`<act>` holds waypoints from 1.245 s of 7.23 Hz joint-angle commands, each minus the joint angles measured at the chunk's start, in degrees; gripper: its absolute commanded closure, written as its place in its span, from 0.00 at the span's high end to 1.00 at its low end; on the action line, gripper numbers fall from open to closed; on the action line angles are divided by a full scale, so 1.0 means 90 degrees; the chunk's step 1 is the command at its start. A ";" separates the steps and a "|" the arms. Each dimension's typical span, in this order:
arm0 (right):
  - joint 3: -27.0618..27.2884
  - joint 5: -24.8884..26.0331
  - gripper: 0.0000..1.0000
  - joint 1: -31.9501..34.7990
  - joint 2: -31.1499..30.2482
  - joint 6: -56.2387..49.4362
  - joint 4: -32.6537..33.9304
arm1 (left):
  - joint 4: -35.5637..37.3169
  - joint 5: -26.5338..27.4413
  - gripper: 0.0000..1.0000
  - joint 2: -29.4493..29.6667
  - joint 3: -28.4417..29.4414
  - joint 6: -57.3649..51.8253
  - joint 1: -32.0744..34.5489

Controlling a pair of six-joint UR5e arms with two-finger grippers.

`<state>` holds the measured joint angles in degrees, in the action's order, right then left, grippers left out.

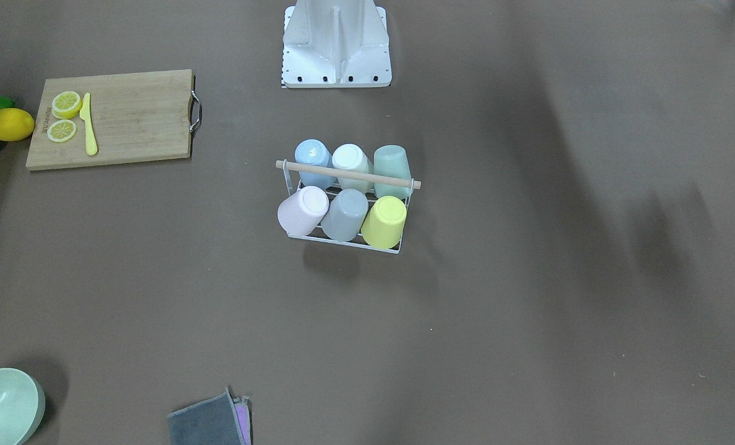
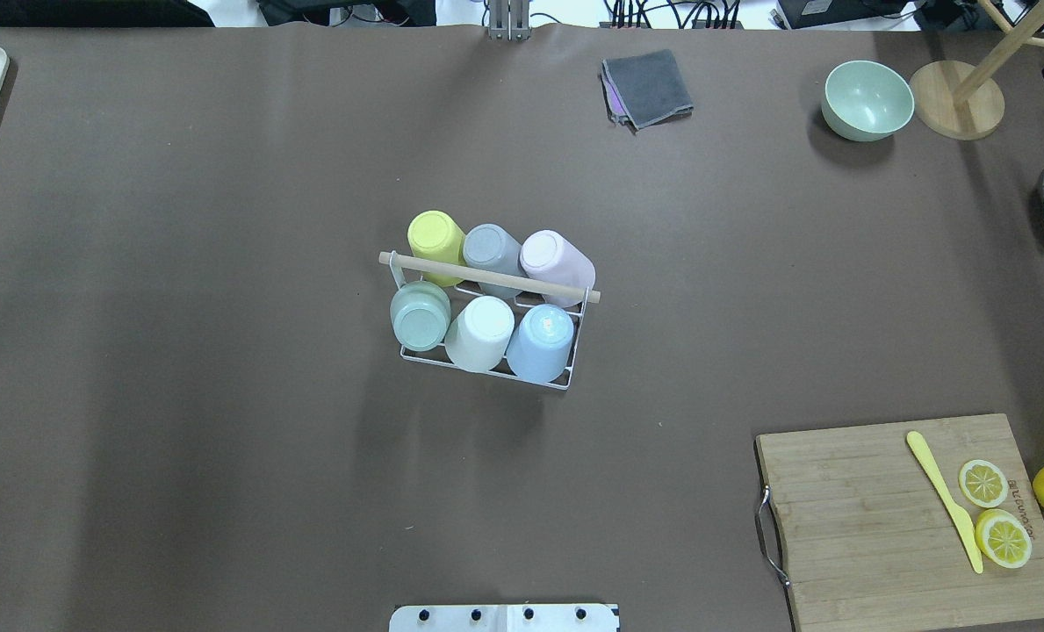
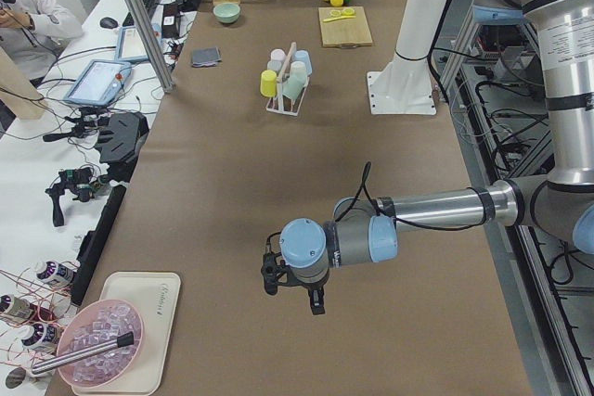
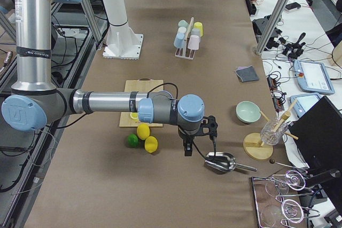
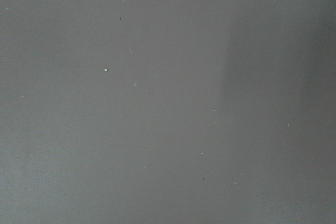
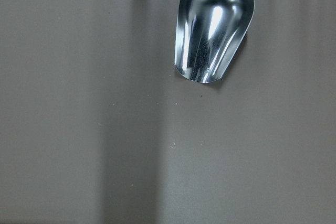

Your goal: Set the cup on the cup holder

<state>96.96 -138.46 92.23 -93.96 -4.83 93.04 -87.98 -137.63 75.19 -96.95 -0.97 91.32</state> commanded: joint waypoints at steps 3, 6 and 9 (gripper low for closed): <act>-0.0001 0.0023 1.00 -0.0013 0.0049 0.0000 0.0092 | 0.0000 0.0302 0.98 0.0005 -0.0019 0.0000 0.0000; -0.0011 0.0023 1.00 -0.0013 0.0049 0.0000 0.0092 | 0.0000 0.0292 0.98 -0.0053 -0.0147 0.0000 0.0049; -0.0011 0.0023 1.00 -0.0013 0.0059 0.0000 0.0092 | 0.0000 0.0243 0.98 -0.0054 -0.0205 0.0010 0.0078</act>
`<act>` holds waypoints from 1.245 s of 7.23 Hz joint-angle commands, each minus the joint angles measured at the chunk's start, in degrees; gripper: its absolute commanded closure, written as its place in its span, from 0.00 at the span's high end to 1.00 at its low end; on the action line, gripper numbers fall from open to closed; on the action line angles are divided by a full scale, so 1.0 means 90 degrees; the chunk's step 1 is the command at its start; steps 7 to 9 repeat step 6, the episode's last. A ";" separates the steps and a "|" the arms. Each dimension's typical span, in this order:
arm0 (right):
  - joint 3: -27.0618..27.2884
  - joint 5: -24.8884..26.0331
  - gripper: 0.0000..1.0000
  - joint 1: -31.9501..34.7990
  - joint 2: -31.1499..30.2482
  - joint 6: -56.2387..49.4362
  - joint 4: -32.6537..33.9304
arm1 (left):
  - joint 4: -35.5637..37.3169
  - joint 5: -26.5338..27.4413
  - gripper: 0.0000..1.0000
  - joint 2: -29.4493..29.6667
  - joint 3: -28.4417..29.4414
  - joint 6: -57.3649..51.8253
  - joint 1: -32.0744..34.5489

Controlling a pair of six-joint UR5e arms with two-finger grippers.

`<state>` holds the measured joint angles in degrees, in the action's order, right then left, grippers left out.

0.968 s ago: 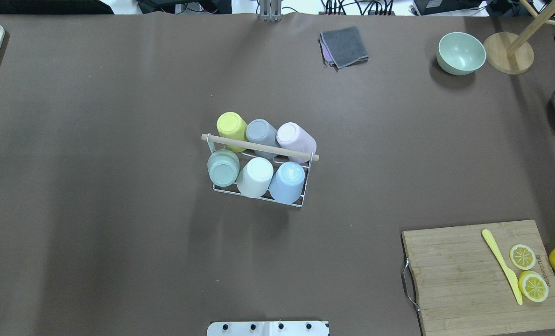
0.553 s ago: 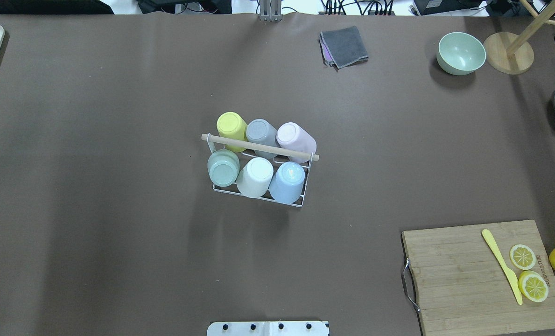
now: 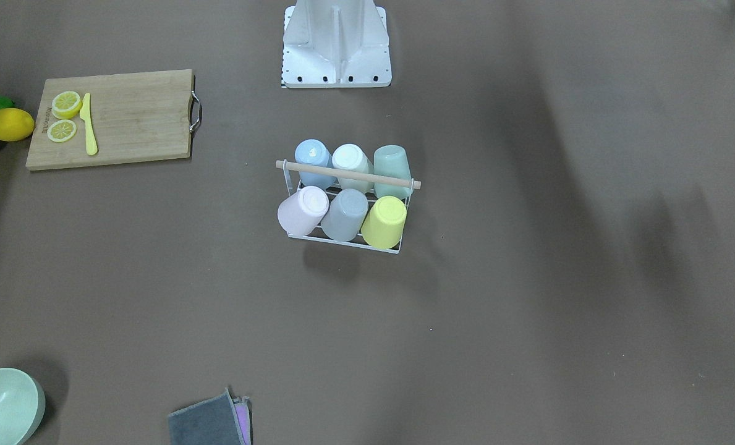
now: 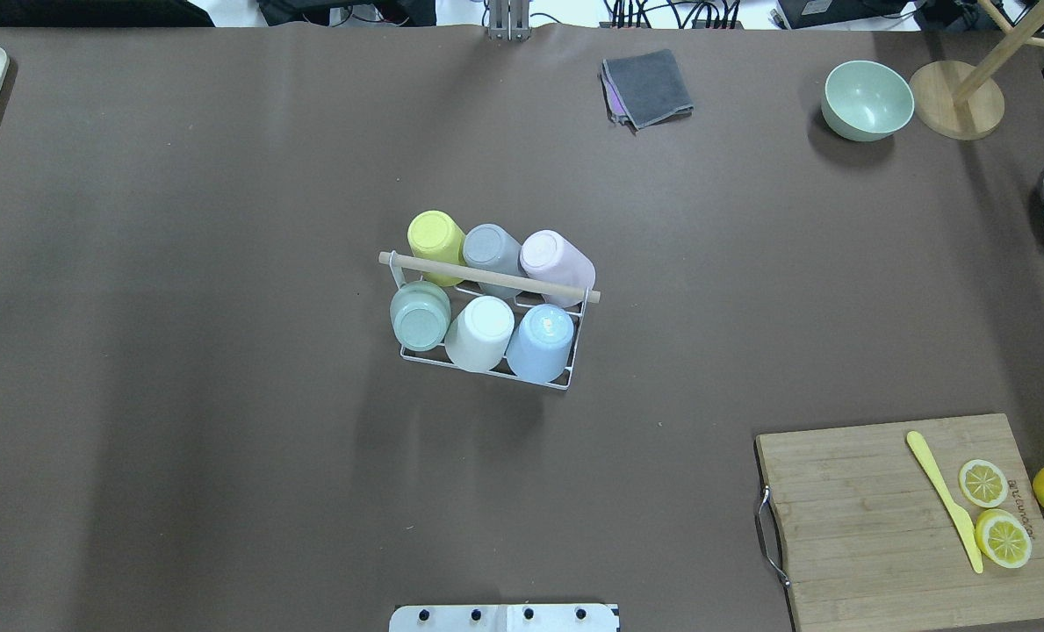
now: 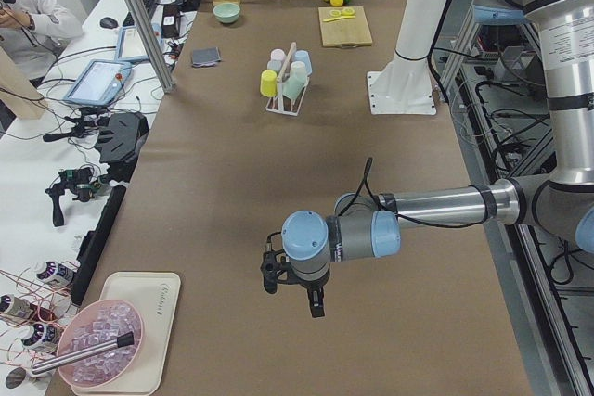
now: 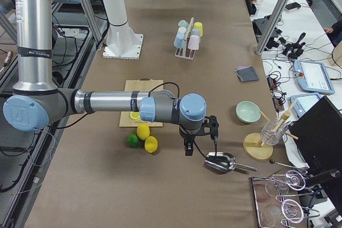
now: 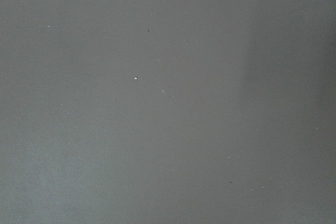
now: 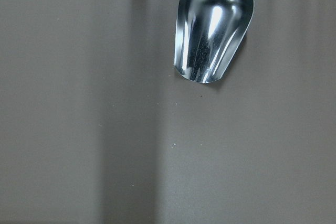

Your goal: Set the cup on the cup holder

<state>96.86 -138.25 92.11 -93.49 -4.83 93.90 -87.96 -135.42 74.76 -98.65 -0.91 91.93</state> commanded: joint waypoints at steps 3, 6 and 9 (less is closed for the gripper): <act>0.0000 0.0010 1.00 -0.0010 0.0007 0.0000 0.0006 | -0.0003 0.0037 0.98 -0.0016 -0.0258 -0.0006 0.0010; -0.0001 0.0019 1.00 0.0000 0.0007 0.0000 -0.0004 | -0.0275 0.0047 0.98 -0.0016 -0.0319 -0.0530 0.0000; -0.0001 0.0019 1.00 0.0000 0.0007 0.0000 -0.0004 | -0.0275 0.0047 0.98 -0.0016 -0.0319 -0.0530 0.0000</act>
